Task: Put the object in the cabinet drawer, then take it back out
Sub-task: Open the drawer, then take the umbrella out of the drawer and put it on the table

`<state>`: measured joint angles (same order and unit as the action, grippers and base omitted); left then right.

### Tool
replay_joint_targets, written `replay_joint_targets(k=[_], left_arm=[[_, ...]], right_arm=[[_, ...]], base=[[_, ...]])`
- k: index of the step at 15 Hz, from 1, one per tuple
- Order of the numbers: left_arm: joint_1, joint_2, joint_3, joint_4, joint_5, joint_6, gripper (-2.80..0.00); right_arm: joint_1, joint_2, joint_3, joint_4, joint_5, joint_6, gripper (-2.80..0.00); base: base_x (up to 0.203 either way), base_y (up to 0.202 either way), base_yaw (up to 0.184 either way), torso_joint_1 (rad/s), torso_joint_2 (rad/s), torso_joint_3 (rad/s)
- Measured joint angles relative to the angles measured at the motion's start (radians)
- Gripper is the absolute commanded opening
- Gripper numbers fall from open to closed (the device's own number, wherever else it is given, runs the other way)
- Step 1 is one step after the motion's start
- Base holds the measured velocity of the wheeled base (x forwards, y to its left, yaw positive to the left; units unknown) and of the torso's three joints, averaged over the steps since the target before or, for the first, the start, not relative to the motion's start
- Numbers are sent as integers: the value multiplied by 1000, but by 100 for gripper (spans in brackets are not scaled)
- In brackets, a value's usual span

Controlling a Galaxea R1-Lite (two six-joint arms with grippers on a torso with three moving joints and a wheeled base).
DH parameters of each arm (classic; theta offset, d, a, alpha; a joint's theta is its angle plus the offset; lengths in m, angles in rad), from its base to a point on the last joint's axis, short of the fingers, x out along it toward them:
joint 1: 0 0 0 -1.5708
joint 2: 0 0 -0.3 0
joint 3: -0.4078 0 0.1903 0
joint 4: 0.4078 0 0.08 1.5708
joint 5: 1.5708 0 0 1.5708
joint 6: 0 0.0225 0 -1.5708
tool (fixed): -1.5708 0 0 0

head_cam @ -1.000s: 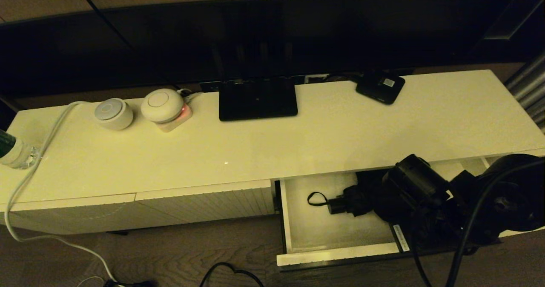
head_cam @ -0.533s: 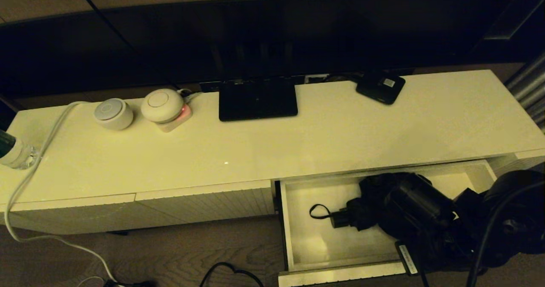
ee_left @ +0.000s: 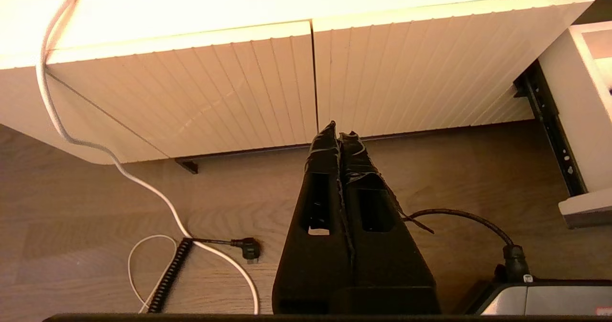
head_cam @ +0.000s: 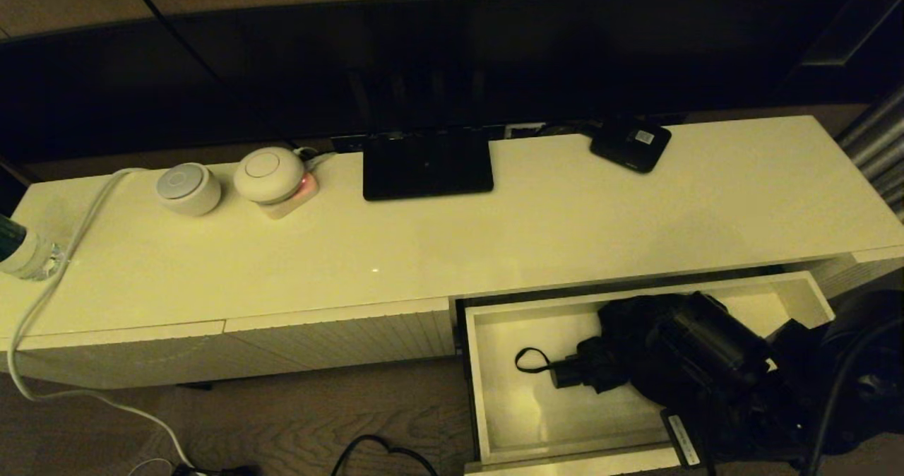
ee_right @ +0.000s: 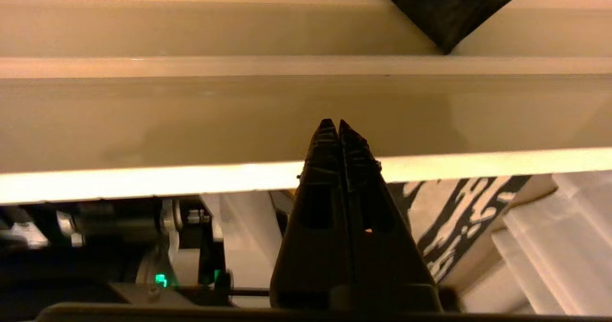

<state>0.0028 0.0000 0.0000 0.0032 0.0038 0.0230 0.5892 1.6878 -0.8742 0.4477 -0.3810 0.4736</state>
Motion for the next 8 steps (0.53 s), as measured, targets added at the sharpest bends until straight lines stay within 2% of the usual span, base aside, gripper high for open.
replay_joint_targets(k=[2,3,5,8], left_arm=[[0,0,0,0,0,-1,-280],[0,0,0,0,0,0,-280],[0,0,0,0,0,0,-280],[0,0,0,0,0,0,-280]], right_arm=[[-6,-30,-54,16,-29,-58,-280],[-15,-50,-77,37,-36,-125,-280],[-38,-92,-102,55,-40,-289,-280],[-77,-146,-114,58,-39,-594,-280]], base=[[0,0,0,0,0,0],[0,0,0,0,0,0],[0,0,0,0,0,0],[0,0,0,0,0,0]])
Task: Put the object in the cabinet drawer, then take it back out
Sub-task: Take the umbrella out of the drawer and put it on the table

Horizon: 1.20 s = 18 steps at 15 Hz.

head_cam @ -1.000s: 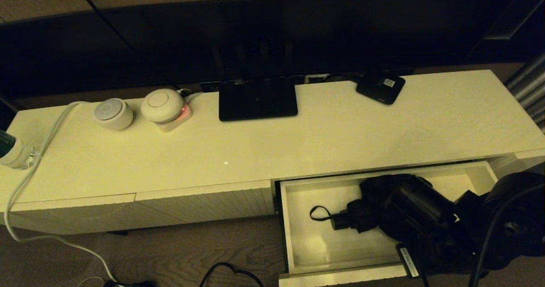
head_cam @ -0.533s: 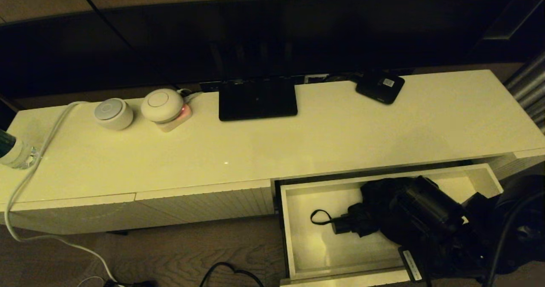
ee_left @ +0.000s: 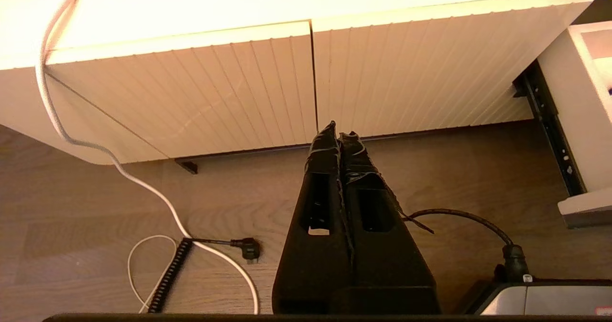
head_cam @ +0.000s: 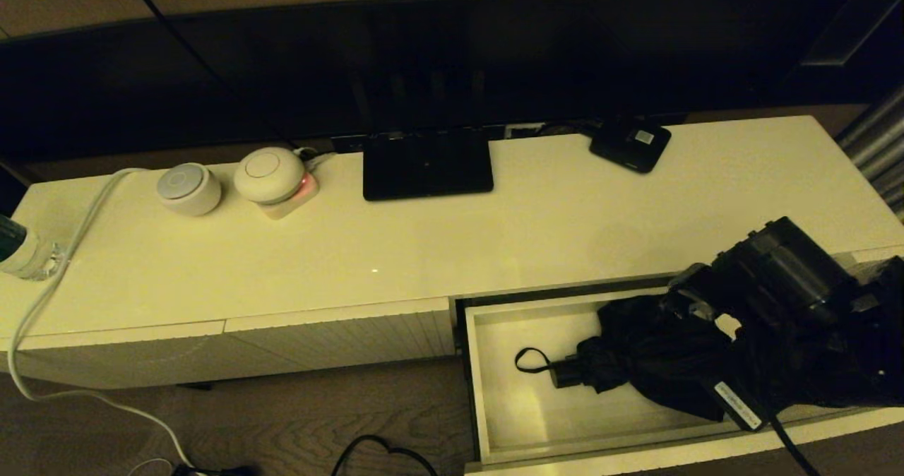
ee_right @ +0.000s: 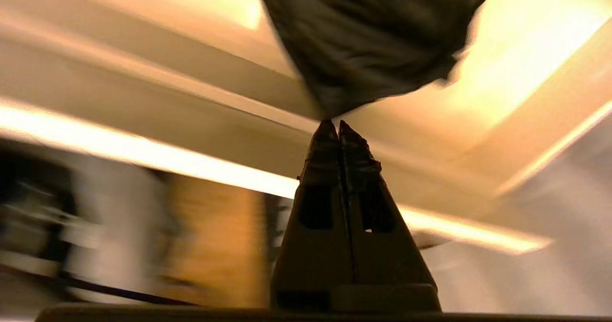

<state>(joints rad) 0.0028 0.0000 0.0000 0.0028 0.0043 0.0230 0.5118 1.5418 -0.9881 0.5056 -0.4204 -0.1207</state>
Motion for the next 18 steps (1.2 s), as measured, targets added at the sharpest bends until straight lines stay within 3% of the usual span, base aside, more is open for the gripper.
replay_joint_targets(k=[3,7,11,14,15,18], left_arm=[[0,0,0,0,0,0,-280],[0,0,0,0,0,0,-280],[0,0,0,0,0,0,-280],[0,0,0,0,0,0,-280],[0,0,0,0,0,0,-280],[0,0,0,0,0,0,-280]], right_arm=[[-46,-24,11,-5,17,-365,-280],[-92,-10,22,-40,150,-802,-280],[-145,37,24,-89,277,-1129,-280],[-166,71,22,-110,286,-1246,-280],[-168,81,22,-123,292,-1255,0],[-172,107,14,-169,294,-1266,0]], base=[[0,0,0,0,0,0],[0,0,0,0,0,0],[0,0,0,0,0,0],[0,0,0,0,0,0],[0,0,0,0,0,0],[0,0,0,0,0,0]])
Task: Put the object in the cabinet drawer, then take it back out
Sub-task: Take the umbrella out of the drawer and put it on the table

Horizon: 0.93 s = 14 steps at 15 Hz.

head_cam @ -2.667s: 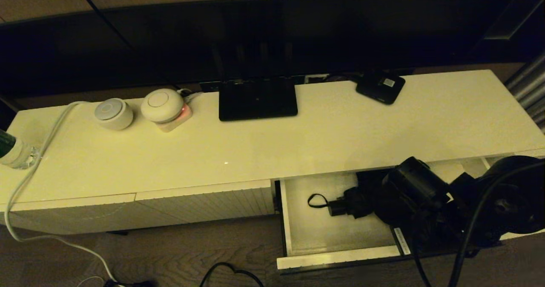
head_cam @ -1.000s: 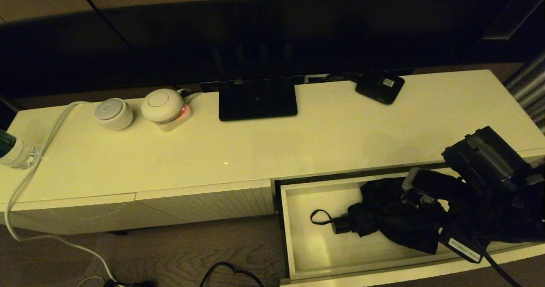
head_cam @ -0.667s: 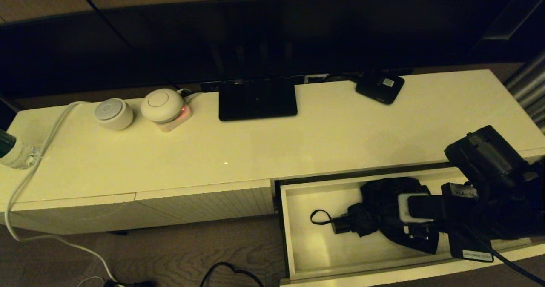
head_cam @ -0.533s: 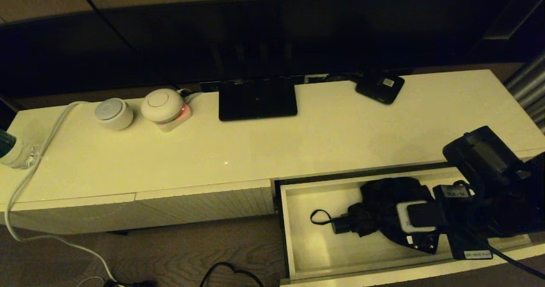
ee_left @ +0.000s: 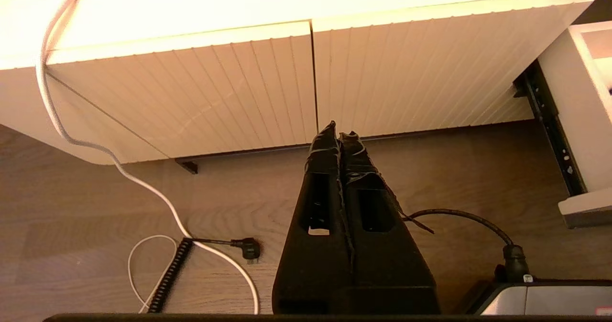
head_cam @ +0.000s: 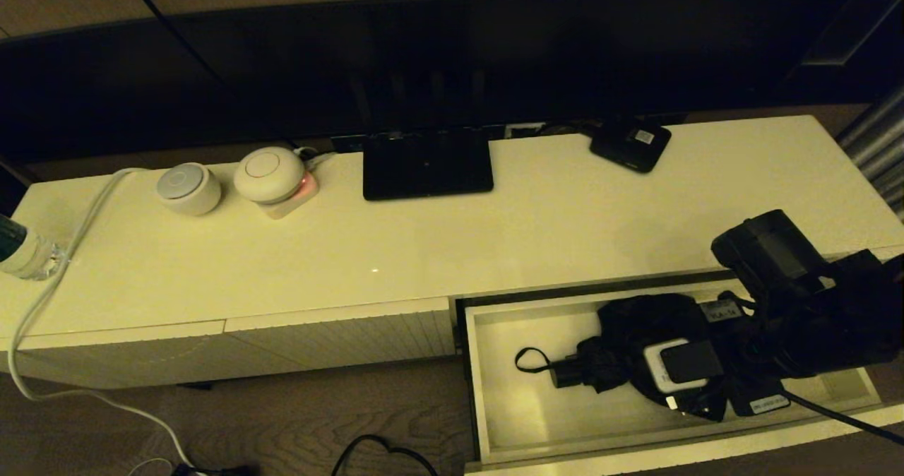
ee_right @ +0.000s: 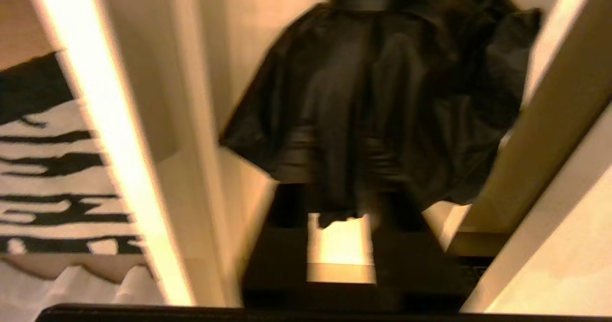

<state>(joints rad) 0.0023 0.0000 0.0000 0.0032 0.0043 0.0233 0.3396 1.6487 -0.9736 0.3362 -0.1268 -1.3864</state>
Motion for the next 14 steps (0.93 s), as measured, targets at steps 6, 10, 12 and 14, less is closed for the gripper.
replay_joint_targets(k=[6,10,12,14], left_arm=[[0,0,0,0,0,0,-280],[1,0,0,0,0,0,-280],[0,0,0,0,0,0,-280],[0,0,0,0,0,0,-280]], right_arm=[[-19,31,-1,-2,-2,-30,0],[-52,83,-26,-29,4,-44,0],[-69,117,-48,-52,8,-43,0],[-77,147,-60,-54,10,-44,0]], base=[[0,0,0,0,0,0],[0,0,0,0,0,0],[0,0,0,0,0,0],[0,0,0,0,0,0]])
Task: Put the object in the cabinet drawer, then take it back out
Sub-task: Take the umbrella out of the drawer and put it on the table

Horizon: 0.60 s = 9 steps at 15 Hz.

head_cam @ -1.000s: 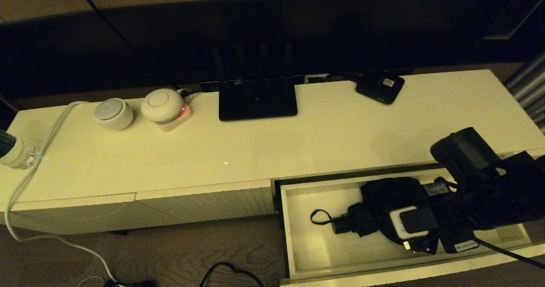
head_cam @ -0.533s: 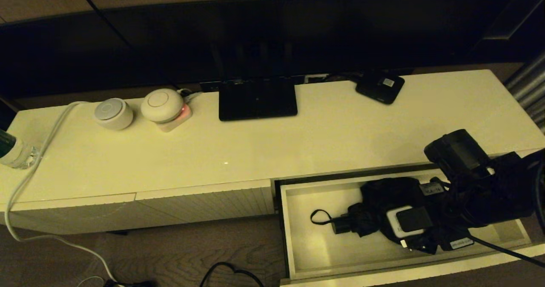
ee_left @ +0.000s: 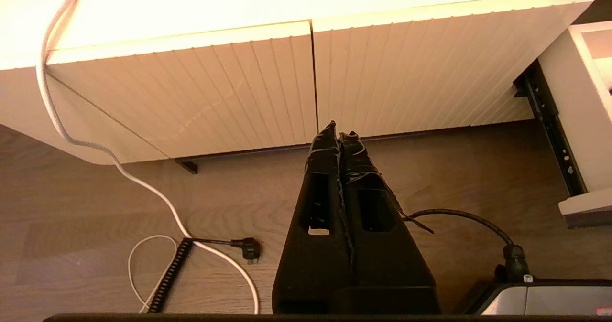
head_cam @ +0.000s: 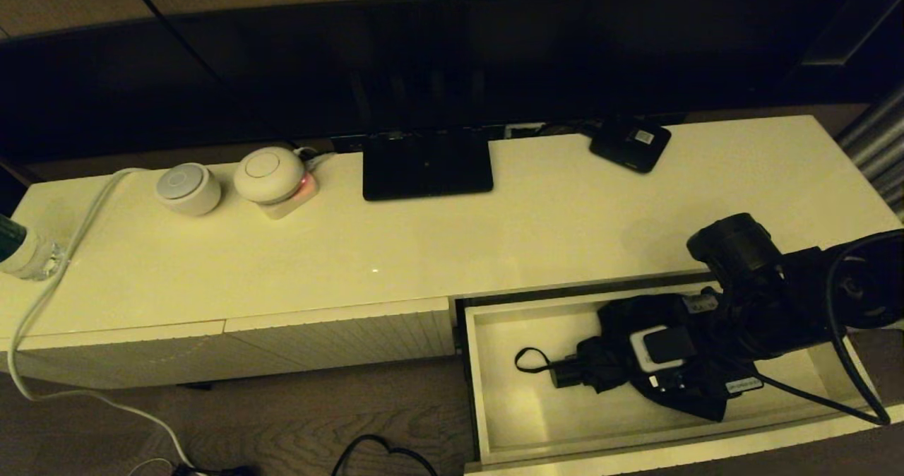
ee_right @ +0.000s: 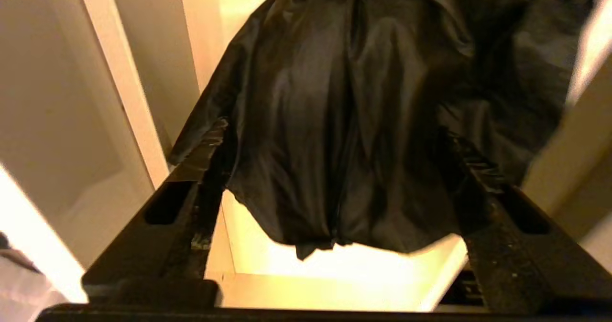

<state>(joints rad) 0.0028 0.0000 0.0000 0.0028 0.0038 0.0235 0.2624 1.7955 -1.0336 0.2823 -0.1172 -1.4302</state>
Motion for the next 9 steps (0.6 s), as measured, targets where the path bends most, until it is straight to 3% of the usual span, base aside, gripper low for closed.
replay_joint_targets(k=[9], left_arm=[[0,0,0,0,0,-1,-280]], right_arm=[[-16,103,-30,-53,1,1,0]], base=[[0,0,0,0,0,0]])
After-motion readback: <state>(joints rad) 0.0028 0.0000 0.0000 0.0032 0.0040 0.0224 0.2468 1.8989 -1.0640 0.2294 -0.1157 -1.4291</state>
